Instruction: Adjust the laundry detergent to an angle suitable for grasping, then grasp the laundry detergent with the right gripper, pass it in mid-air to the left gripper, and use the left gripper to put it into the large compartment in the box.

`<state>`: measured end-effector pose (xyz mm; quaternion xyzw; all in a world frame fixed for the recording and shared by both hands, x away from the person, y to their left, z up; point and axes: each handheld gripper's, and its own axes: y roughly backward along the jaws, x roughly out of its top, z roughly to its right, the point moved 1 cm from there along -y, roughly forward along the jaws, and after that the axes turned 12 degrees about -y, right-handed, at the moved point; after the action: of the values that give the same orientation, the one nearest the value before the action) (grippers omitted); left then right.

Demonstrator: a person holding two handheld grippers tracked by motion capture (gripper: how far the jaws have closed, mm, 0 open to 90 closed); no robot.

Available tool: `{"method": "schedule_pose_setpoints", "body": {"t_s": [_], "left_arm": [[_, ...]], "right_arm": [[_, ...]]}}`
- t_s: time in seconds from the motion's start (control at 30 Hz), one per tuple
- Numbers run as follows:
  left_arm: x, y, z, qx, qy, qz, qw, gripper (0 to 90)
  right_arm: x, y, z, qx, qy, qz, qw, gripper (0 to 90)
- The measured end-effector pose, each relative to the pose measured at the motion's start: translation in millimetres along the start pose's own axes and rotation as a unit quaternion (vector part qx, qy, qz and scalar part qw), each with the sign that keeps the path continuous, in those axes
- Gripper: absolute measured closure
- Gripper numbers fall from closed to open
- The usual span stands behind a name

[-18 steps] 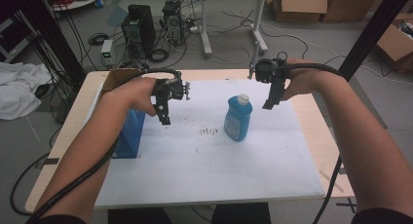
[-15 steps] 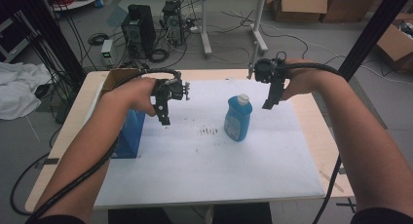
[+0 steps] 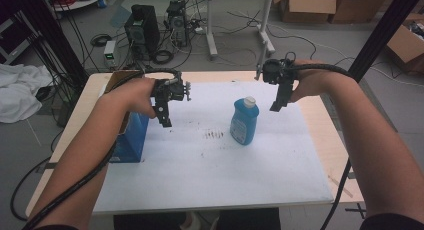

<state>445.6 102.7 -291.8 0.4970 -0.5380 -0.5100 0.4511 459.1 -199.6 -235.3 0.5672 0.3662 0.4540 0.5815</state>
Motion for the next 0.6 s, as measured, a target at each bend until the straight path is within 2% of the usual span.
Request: {"method": "schedule_pose_setpoints", "body": {"t_s": [0.3,0.4,0.6], "left_arm": [[0.6,2.9,2.8,0.003,-0.005,0.004,1.0000,0.0],[-1.2,3.1,1.6,0.000,-0.002,-0.003,1.0000,0.1],[-0.6,2.7,-1.7,-0.001,-0.002,-0.001,1.0000,0.0]], "right_arm": [[1.7,-2.3,-1.6,0.001,0.003,0.000,1.0000,0.0],[2.6,-2.1,-0.6,-0.001,0.007,-0.005,1.0000,0.0],[-1.6,-1.4,2.7,-0.001,0.000,-0.001,1.0000,0.0]]}}
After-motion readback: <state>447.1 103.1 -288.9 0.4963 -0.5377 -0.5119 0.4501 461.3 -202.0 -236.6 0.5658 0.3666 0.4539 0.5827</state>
